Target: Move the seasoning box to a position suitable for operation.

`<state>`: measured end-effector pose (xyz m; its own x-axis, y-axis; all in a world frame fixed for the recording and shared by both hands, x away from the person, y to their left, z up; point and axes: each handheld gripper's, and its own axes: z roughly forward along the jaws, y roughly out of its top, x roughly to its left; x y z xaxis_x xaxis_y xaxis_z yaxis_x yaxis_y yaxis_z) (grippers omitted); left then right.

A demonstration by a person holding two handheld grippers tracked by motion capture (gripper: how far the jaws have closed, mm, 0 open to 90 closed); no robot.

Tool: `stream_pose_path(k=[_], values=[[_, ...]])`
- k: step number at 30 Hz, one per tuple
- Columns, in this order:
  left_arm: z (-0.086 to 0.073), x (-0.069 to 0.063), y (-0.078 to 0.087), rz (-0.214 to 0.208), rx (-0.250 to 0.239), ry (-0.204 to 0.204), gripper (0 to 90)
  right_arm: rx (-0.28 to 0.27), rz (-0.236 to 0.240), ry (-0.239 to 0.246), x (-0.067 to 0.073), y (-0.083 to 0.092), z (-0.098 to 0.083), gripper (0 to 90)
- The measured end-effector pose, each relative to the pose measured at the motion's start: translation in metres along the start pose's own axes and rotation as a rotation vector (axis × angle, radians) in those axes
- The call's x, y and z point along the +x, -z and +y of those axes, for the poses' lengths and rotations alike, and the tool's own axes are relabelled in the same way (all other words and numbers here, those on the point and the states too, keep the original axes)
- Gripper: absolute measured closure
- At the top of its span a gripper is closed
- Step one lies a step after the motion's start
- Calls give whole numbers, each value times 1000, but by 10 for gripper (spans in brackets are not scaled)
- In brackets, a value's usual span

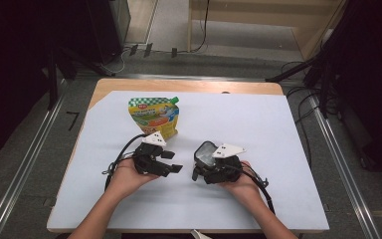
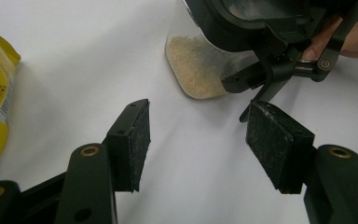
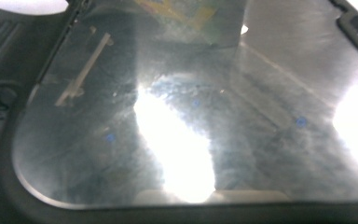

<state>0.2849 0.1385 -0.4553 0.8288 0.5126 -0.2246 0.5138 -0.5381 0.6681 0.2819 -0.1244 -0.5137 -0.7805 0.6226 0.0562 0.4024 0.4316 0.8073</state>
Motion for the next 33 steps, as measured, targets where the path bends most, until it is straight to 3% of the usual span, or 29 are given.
stream_pose_path(k=[4, 9, 11, 13, 16, 19, 23, 27, 31, 33], values=[[0, -1, -1, -1, 0, -2, 406, 2, 26, -39, -3, 3, 0, 136], [0, -1, 0, 2, -1, -2, 406, 9, 24, -52, -2, 11, 0, 138], [2, 1, 0, -20, 5, 42, 412, 34, -3, -24, 1, 19, 0, 142], [3, 1, 0, -18, 6, 58, 430, 38, -6, -40, 2, 24, -1, 140], [5, 1, 1, -23, 5, 55, 449, 34, 9, -87, 1, 34, -3, 152], [7, -1, 1, -26, 12, 44, 474, 34, 23, -88, 0, 45, -3, 168], [11, -3, 1, -40, 18, 39, 585, 32, 20, -84, -1, 64, -7, 205], [16, -3, -2, -62, 37, 30, 730, 9, 7, -115, -5, 82, -7, 284], [24, -2, -10, -91, 92, 5, 888, -20, -13, -126, -10, 93, -5, 353], [23, -1, -16, -89, 116, 6, 900, -30, -22, -136, -12, 95, -4, 363]])
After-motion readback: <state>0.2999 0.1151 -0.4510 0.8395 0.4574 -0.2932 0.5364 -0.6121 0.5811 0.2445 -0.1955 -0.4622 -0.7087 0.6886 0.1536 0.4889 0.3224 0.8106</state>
